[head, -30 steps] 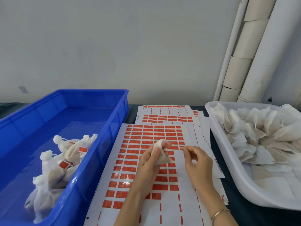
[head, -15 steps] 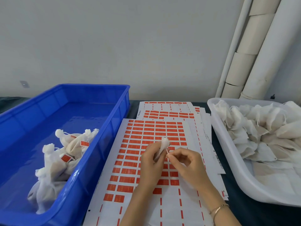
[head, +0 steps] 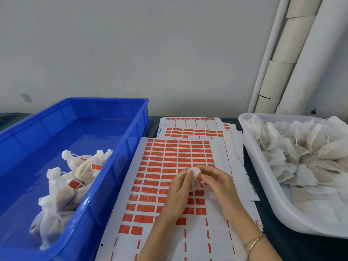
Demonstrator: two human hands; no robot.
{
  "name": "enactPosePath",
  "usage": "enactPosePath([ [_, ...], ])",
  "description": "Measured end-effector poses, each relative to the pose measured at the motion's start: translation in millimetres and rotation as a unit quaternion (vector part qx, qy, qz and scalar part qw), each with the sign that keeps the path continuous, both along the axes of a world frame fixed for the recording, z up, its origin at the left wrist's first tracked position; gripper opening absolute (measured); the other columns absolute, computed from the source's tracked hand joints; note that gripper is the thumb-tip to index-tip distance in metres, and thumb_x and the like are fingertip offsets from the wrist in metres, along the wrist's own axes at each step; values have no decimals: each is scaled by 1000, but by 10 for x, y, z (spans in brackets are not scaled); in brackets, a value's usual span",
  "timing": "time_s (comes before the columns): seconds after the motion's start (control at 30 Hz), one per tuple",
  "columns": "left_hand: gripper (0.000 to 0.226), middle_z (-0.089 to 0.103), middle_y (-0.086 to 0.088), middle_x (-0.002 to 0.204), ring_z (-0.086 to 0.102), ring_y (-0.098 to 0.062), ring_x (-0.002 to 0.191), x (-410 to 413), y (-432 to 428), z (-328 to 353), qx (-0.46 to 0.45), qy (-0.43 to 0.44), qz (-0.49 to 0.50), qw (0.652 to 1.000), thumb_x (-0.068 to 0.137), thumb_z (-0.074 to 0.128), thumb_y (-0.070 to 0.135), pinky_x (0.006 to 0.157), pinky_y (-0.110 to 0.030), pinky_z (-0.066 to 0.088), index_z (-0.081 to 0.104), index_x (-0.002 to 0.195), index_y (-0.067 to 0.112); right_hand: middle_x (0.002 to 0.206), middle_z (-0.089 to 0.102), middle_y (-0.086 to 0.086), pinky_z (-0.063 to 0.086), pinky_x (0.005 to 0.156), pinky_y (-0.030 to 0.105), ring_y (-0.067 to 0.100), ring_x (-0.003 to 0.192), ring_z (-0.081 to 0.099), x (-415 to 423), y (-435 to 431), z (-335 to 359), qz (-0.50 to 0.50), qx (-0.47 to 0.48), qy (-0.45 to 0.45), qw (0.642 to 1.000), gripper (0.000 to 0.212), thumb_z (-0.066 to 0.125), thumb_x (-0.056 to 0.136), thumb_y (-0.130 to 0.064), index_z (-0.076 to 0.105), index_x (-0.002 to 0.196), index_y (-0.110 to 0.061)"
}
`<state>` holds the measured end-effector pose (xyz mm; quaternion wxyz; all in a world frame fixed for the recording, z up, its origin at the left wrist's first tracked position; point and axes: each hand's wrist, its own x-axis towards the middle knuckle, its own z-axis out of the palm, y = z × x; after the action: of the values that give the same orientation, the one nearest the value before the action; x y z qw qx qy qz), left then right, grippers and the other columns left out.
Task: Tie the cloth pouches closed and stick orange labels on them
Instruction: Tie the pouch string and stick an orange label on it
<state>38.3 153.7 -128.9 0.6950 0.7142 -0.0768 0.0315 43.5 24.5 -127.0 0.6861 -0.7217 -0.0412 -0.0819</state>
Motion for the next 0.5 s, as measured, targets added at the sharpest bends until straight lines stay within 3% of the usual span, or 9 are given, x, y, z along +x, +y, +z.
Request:
enactPosePath([
  [0.07, 15, 66, 20, 89, 60, 6, 89, 22, 2, -14, 9, -19, 23, 1000, 97, 47, 32, 70, -7, 47, 62, 97, 33, 96, 70, -24, 49, 68, 7, -4, 94, 65, -8, -11, 5, 2, 6, -8, 1000, 27, 67, 87, -9, 69, 99, -33],
  [0.2, 11, 65, 17, 90, 63, -2, 90, 58, 21, -47, -1, -29, 33, 999, 94, 54, 32, 69, -13, 50, 59, 102, 28, 93, 71, -21, 50, 68, 8, -2, 91, 67, -19, -18, 4, -12, -8, -26, 1000, 27, 74, 81, -13, 70, 98, -33],
  [0.4, 2, 63, 21, 84, 60, 4, 85, 100, 39, -84, 12, -18, 82, 996, 93, 58, 29, 64, -6, 47, 59, 93, 28, 85, 69, -23, 48, 63, 5, -5, 84, 66, -16, 4, -18, -24, -14, -21, 999, 19, 73, 82, -22, 60, 94, -29],
  [0.5, 6, 64, 13, 86, 61, 4, 85, 120, 50, -78, 8, 0, 104, 995, 92, 58, 31, 62, -6, 47, 62, 93, 26, 86, 69, -19, 50, 67, 9, -1, 86, 66, -23, 14, -30, -12, -28, -41, 999, 13, 66, 86, -29, 56, 94, -27],
])
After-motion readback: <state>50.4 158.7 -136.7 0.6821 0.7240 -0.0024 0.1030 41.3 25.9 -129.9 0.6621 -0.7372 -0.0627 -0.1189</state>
